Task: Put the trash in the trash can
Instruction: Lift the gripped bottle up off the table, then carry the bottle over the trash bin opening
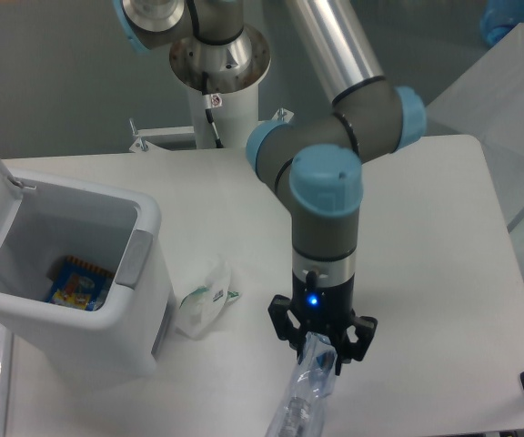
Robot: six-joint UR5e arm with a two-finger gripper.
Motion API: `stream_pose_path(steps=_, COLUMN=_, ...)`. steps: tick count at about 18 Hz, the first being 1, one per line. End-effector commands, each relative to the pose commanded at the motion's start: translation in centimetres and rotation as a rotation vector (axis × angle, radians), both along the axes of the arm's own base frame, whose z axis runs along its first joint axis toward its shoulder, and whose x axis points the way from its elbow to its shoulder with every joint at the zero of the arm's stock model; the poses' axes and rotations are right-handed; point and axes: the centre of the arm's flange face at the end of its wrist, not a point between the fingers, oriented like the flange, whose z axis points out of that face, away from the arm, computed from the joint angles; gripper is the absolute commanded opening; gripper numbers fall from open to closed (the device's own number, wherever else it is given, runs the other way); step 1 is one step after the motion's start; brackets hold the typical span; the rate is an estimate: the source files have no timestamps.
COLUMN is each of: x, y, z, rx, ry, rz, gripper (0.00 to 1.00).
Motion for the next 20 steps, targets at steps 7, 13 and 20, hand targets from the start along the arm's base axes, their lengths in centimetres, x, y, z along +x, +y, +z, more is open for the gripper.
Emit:
stream_pose_path(steps=7, x=1.2, y=-0.3, z=5.5, rx=0.173, ry=-0.083, rz=0.082, gripper=0.57)
stream_pose_path(steps=13, x=3.1, y=-1.1, z=9.2, rx=0.249, ry=-0.118, rz=0.119, gripper=0.57)
stream_pose_path(steps=20, x=14.0, y=0.5, z=13.3, rx=0.329, ry=-0.213, rz=0.012, gripper=0.57)
